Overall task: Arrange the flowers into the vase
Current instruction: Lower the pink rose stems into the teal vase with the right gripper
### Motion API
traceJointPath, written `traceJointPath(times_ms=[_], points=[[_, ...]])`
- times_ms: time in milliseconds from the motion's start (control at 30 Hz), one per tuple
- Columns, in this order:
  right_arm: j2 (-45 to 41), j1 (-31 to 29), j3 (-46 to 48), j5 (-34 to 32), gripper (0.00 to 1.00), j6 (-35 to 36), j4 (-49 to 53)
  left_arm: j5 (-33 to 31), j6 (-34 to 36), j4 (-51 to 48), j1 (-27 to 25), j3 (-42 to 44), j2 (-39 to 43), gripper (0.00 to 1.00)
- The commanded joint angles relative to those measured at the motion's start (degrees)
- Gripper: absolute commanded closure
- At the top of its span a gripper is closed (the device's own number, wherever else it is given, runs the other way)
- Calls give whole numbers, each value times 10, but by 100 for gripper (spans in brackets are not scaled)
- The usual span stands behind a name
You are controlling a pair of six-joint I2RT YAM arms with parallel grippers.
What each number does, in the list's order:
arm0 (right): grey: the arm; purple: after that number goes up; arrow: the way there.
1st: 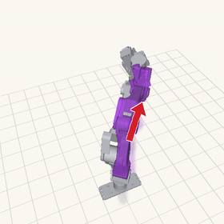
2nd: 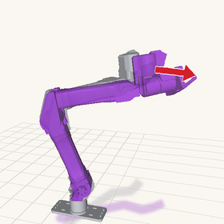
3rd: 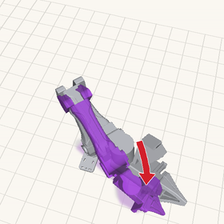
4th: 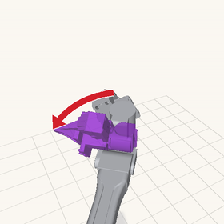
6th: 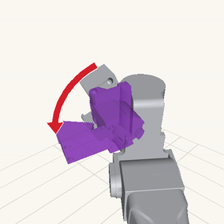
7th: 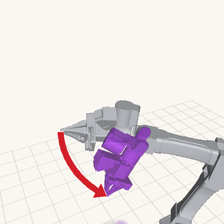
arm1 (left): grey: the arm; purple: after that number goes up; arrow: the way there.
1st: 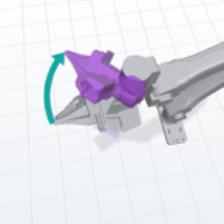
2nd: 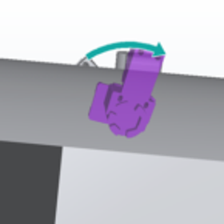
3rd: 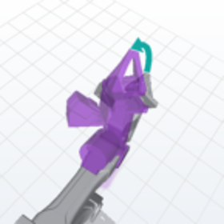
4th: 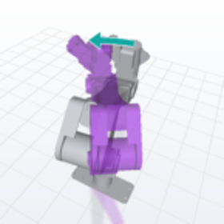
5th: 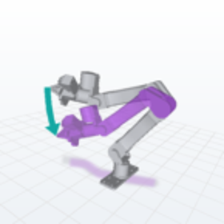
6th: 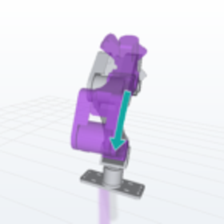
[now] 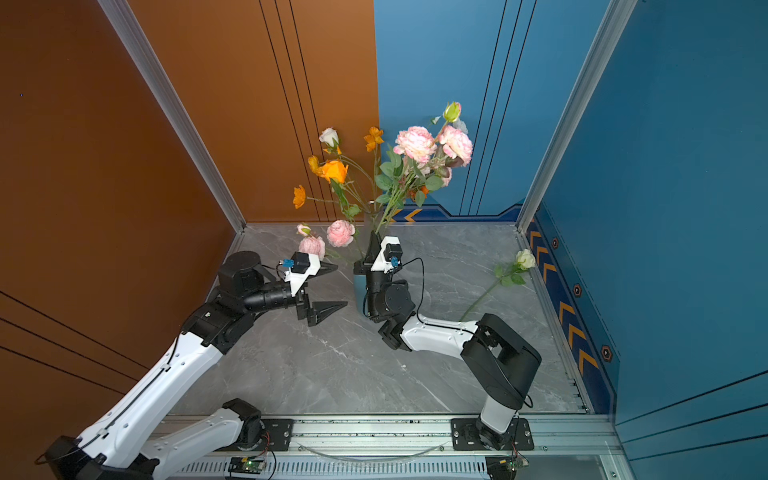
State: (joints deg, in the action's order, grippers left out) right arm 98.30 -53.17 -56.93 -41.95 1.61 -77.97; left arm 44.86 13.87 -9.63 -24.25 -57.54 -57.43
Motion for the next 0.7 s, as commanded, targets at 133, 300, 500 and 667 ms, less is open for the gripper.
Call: traceJointPath(times_ms=[133, 300, 500, 667], points=[[23, -12, 6, -18, 97, 20, -33, 16, -6, 14, 9, -11, -1, 2], [34, -17, 17, -13, 93, 29, -34, 18, -8, 15, 10, -11, -2, 2], [42, -23, 20, -21, 77, 49, -33, 19, -9, 15, 11, -11, -2, 2], [34, -26, 33, -34, 69, 50, -33, 22, -11, 16, 10, -11, -3, 2]])
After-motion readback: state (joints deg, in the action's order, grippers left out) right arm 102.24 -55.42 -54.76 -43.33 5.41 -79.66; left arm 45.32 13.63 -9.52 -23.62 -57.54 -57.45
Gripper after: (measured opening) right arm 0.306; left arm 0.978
